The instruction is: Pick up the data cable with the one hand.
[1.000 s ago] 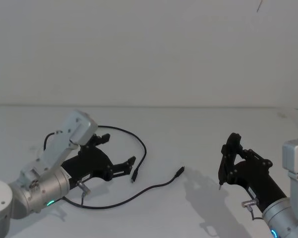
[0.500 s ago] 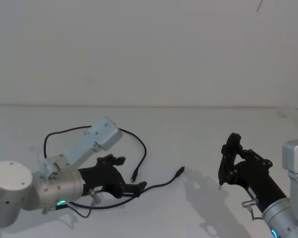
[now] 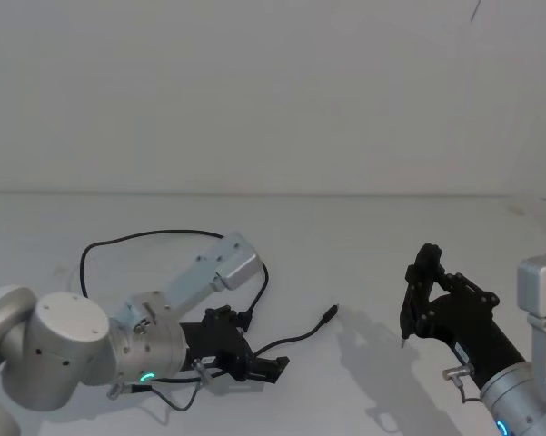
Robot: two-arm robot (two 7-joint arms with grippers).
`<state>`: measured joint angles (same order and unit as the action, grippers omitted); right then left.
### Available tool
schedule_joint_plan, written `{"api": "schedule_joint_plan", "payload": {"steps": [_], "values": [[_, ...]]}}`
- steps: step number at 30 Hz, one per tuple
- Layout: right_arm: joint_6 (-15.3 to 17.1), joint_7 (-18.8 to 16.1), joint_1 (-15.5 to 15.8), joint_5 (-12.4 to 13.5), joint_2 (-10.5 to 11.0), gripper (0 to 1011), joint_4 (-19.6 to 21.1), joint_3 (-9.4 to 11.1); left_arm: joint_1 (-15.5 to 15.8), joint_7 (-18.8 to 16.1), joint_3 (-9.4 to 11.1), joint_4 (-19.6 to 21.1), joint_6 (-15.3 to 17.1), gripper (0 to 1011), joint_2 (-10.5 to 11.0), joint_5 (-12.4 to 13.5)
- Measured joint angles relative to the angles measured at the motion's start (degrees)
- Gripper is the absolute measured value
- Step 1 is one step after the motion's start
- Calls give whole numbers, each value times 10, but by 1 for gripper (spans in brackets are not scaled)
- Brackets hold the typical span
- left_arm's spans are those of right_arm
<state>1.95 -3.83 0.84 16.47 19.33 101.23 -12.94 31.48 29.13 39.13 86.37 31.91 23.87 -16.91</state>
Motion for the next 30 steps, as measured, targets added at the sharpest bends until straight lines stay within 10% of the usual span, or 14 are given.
{"api": "schedule_joint_plan", "payload": {"steps": [13, 30], "values": [[0, 0, 0, 0, 0, 279, 0, 0, 13, -3, 13, -24, 15, 820, -20, 9], [0, 0, 0, 0, 0, 279, 0, 0, 18, -5, 19, -33, 20, 252, -29, 13]]}}
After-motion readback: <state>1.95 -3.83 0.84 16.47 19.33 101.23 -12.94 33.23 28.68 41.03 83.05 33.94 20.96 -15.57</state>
